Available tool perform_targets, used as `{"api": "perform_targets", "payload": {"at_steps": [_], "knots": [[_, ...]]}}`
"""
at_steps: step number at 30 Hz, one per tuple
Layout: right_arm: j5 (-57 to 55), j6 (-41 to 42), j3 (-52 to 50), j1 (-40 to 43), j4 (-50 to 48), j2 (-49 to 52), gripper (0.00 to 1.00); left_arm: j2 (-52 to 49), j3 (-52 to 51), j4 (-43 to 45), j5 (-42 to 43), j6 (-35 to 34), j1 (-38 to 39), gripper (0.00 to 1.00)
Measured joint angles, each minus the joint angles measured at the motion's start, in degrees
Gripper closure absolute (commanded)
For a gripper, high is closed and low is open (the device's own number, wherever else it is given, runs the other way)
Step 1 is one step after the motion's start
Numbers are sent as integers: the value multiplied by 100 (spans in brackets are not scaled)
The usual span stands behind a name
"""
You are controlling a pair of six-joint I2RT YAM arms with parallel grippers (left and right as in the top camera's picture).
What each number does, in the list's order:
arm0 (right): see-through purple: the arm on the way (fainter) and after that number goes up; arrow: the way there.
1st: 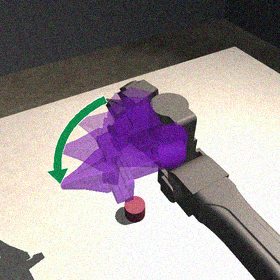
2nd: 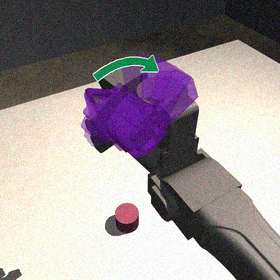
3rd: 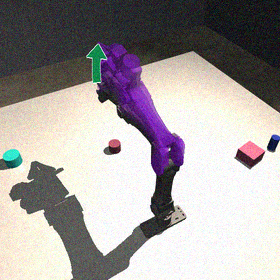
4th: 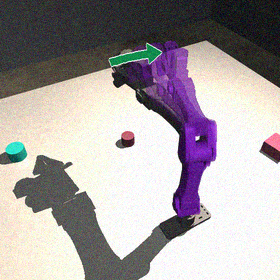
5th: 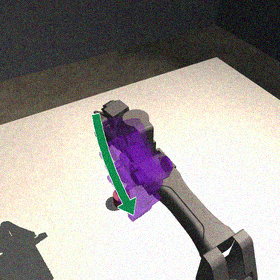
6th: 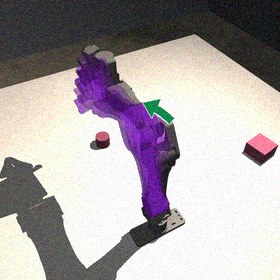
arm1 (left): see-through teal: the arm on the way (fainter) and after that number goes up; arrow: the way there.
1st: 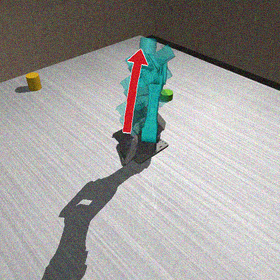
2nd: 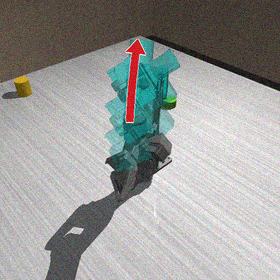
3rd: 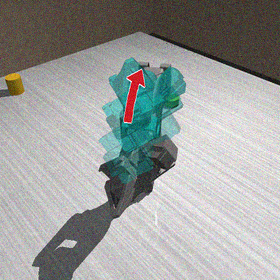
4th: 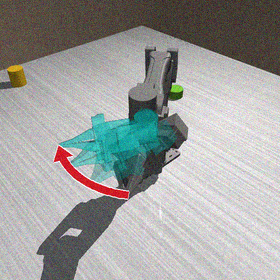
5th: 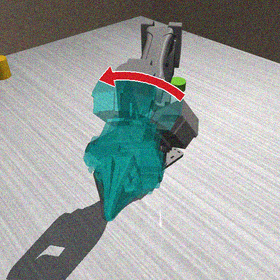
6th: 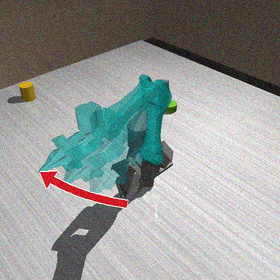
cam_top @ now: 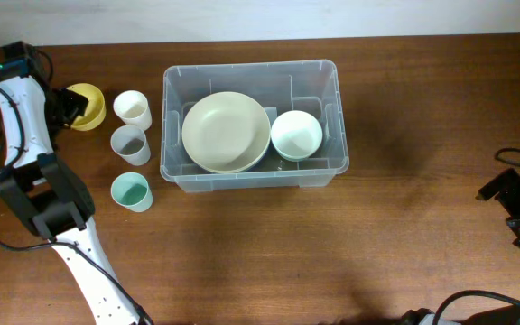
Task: Pack container
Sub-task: 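Move the left gripper left to the yellow bowl, then close the left gripper on the yellow bowl's rim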
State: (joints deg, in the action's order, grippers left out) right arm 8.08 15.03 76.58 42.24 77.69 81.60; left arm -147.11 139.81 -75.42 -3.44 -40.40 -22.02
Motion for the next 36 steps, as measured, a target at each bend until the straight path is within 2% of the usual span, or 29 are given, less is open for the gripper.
{"api": "perform_targets", "payload": {"at_steps": [6, 8, 9, 14, 19, 21, 28, 36], "knots": [[0, 0, 0, 0, -2, 0, 1, -260, -13, 63, -4, 0, -26, 1], [0, 4, 0, 0, 0, 0, 1, -260, -13, 81, -4, 0, -26, 5], [0, 2, 0, 0, -2, 0, 1, -260, -13, 87, -4, 0, -24, 11], [0, 0, 0, 0, 0, 0, 1, -260, -11, 66, -9, -74, -24, 54], [0, 0, 0, 0, -2, 0, 1, -260, -11, 46, -2, -114, -26, 90], [0, 0, 0, 0, -2, 0, 1, -260, -13, 42, -11, -114, -33, 99], [0, 2, 0, 0, -2, 0, 1, -227, 46, -4, 157, -85, -201, 99], [0, 0, 0, 0, 0, 0, 1, -227, 592, -501, 101, -85, -953, 99]]}}
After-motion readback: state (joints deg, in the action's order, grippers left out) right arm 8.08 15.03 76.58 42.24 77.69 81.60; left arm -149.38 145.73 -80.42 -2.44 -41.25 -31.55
